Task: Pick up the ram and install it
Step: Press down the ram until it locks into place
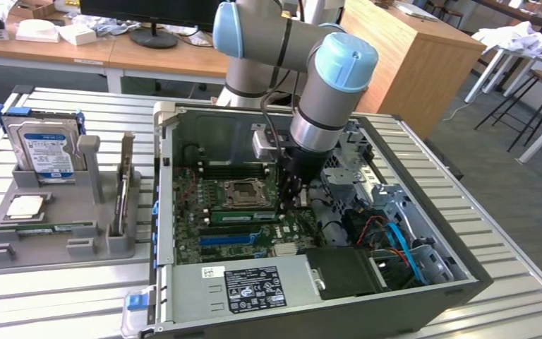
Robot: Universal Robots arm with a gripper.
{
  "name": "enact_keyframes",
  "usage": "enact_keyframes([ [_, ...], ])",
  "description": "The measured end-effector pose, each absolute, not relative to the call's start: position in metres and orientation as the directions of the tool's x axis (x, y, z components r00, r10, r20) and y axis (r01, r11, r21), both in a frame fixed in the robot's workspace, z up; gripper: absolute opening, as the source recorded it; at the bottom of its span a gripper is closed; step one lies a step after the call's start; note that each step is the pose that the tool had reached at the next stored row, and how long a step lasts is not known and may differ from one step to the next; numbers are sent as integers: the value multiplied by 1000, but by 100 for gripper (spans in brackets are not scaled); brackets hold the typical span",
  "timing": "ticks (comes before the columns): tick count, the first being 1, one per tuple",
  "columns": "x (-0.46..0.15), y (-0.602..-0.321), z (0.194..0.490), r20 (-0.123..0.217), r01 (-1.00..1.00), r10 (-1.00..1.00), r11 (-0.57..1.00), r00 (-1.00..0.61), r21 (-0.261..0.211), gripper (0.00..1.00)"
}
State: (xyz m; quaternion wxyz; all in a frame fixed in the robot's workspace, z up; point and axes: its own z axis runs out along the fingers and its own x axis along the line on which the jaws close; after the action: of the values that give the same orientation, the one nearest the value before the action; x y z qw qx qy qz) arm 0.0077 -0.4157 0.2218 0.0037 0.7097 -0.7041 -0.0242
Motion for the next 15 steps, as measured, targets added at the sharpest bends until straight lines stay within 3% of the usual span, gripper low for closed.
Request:
enact_keyframes([
  [15, 8, -416, 233, -29, -999, -1000, -9, 7, 39, 10],
])
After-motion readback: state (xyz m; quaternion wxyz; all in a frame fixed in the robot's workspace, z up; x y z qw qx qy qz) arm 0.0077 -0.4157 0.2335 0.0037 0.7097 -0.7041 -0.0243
